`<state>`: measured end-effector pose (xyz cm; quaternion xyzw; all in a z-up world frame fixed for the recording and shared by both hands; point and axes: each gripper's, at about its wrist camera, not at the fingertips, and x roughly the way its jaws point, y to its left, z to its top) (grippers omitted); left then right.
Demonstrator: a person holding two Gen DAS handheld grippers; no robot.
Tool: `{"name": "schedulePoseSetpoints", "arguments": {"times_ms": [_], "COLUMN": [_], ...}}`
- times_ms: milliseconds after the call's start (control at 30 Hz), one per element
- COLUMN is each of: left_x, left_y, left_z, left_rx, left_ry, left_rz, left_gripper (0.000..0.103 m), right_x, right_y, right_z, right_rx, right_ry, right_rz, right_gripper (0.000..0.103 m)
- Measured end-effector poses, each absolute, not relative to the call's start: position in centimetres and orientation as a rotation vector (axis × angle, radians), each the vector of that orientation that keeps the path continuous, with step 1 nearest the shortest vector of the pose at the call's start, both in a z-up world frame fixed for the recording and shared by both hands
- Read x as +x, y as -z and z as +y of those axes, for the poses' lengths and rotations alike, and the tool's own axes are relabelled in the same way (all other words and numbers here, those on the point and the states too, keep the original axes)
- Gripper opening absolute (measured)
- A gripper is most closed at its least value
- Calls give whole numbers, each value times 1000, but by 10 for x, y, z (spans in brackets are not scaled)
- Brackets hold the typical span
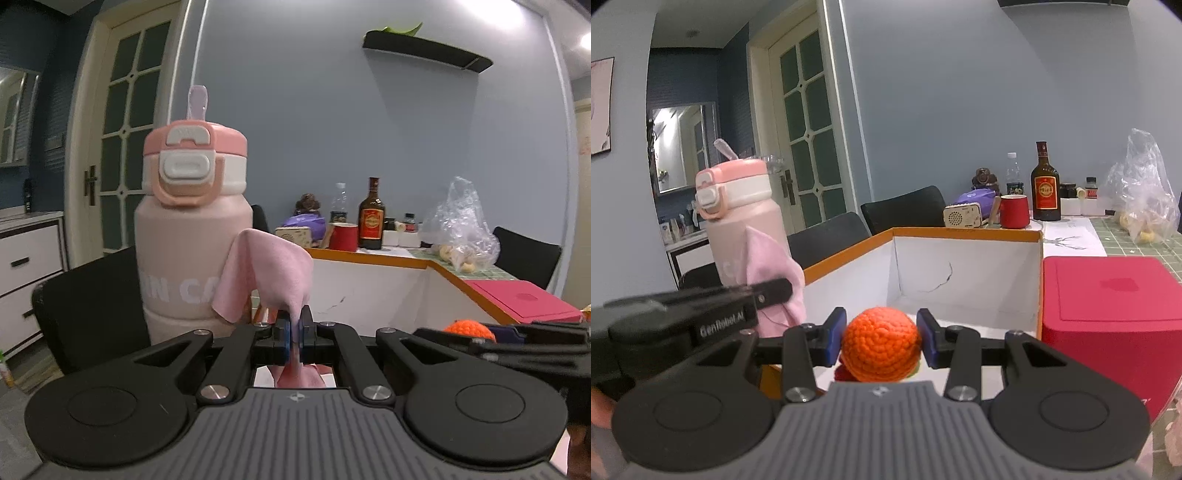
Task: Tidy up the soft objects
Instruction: 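Open the left tool over the orange box while the right tool releases the ball inside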
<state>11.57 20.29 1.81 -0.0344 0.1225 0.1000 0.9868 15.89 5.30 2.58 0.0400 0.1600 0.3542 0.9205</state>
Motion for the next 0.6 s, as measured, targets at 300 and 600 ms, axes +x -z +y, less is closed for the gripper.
{"name": "schedulePoseSetpoints", "arguments": {"times_ms": [300, 600], "left_x": [104, 89], "left_y": [-13, -16], "left_z": [205, 232], "left_rx": [-71, -249], "left_ry": [-83, 32], "left_rz": [173, 69], "left_gripper": [44, 82], "right_x": [159, 159], "right_y": [-25, -29], "right_z": [54, 47], "right_rx": [87, 131], "right_ry": [-715, -704], "right_rz": [324, 324], "right_gripper": [41, 41]}}
